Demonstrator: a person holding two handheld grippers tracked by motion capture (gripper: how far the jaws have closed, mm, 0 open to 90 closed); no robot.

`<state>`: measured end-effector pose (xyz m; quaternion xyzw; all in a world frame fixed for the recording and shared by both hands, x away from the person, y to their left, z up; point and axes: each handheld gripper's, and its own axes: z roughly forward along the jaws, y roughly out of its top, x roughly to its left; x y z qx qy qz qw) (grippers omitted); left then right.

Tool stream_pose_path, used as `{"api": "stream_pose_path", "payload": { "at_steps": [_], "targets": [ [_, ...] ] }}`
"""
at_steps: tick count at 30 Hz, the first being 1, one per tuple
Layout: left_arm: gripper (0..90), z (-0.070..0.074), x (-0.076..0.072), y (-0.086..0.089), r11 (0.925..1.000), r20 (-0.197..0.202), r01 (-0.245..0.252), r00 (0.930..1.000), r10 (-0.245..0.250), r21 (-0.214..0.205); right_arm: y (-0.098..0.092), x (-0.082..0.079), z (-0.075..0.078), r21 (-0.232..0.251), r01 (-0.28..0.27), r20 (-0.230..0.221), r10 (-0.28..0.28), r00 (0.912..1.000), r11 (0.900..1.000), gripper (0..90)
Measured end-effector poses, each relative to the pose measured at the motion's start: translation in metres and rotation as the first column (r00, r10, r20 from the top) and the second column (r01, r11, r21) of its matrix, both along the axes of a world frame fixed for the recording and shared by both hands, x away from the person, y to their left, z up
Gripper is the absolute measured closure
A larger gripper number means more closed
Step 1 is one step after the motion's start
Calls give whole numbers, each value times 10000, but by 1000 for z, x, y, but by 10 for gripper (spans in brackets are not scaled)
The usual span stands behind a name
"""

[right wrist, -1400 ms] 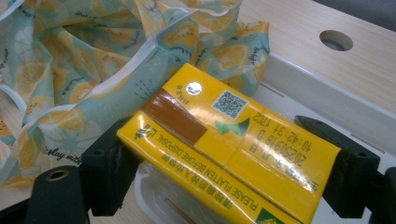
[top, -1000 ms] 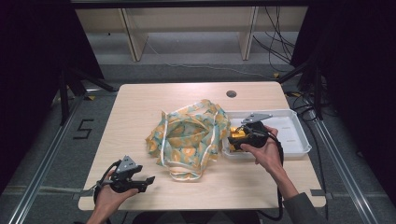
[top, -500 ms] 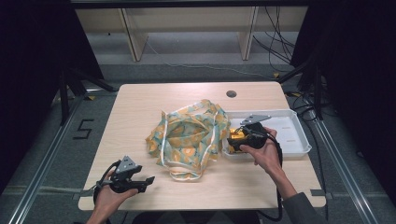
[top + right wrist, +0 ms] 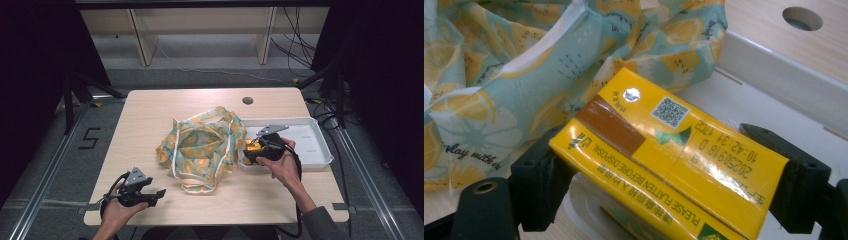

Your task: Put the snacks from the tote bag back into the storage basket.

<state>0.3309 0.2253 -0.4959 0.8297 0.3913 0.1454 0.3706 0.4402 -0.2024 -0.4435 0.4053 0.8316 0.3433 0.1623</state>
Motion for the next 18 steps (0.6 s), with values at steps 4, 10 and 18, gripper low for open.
{"api": "stream_pose_path", "payload": {
  "at_steps": [4, 10, 18],
  "targets": [
    [310, 0, 0, -1, 10000, -36, -47, 10000, 47, -13, 1, 0, -3, 49, 9, 300, -11, 9995, 10000, 194],
    [310, 0, 0, 0, 10000, 1, 36, 10000, -36, 80, -1, 0, -4, 141, 38, 271, -42, 9996, 9999, 193],
    [310, -1, 1, -2, 10000, 9, -15, 10000, 15, -10, -2, -2, -4, 113, 35, 180, -37, 9998, 9999, 191]
  ]
}}
